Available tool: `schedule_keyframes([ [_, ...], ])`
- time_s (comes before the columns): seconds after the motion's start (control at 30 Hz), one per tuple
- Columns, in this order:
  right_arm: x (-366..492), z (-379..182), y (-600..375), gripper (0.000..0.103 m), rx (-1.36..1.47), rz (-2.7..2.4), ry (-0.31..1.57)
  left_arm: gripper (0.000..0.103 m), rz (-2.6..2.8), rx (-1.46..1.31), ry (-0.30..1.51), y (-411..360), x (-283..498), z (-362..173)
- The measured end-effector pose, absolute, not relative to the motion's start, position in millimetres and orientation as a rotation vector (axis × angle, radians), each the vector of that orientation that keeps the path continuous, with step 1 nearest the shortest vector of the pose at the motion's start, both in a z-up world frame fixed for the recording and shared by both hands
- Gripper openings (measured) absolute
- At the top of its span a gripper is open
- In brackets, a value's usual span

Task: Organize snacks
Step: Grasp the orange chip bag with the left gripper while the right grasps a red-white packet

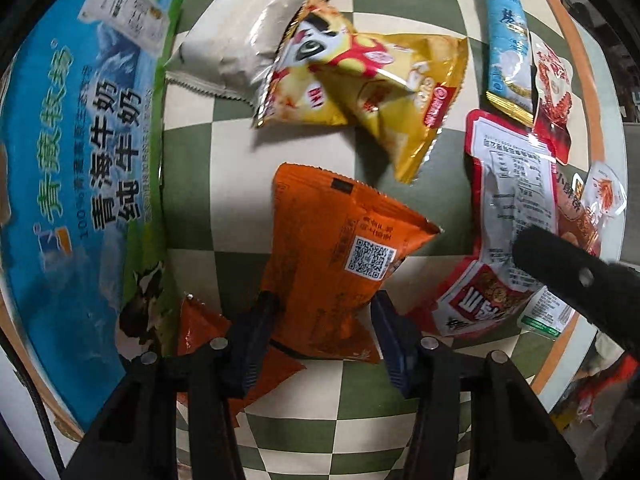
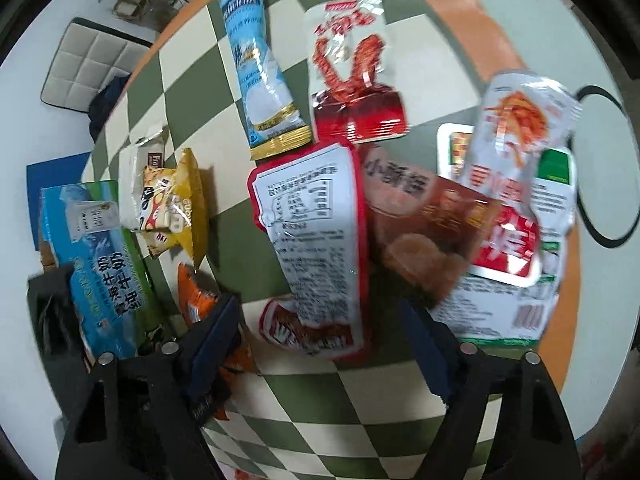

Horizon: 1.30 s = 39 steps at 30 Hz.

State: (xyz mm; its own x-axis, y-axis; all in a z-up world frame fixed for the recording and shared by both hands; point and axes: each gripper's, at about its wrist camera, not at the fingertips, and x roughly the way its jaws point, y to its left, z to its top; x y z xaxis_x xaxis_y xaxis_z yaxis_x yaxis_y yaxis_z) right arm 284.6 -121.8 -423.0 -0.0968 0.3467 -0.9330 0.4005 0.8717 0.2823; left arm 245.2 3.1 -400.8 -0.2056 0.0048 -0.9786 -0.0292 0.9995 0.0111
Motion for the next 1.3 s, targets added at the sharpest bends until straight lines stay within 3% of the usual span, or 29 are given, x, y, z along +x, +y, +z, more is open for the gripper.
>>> schedule_keyframes([
  [0.17,294.1,-440.6,-101.8,0.079,0.488,-0.074,1.767,0.047,0.040,0.003,1.770,2.7,231.1,-413.9],
  [0.23,294.5,-451.0,-92.9,0.066,0.406,-0.095,1.811,0.047,0.041,0.011,1.764,6.3,221.3,-418.5],
  [0.27,293.7,-453.6,-89.9,0.065,0.384,-0.087,1.815,0.047,0.042,0.017,1.762,6.1,215.7,-420.9],
  [0.4,289.8,-446.0,-87.2,0.051,0.276,-0.084,1.758,0.040,0.051,0.049,1.751,-14.5,201.7,-431.9],
  [0.5,282.6,-441.7,-94.1,0.047,0.277,-0.080,1.740,0.035,0.043,0.055,1.734,-15.3,194.1,-431.2],
  [0.83,264.3,-406.8,-98.2,0.029,0.342,-0.024,1.650,0.032,-0.015,0.027,1.700,-18.8,184.1,-417.7],
  [1.07,248.2,-390.8,-124.1,0.020,0.426,0.023,1.604,0.031,-0.031,0.034,1.677,-13.1,178.4,-404.7],
  [1.3,245.0,-363.9,-149.8,0.018,0.449,0.067,1.546,0.031,-0.042,0.011,1.664,-28.1,190.3,-362.6],
])
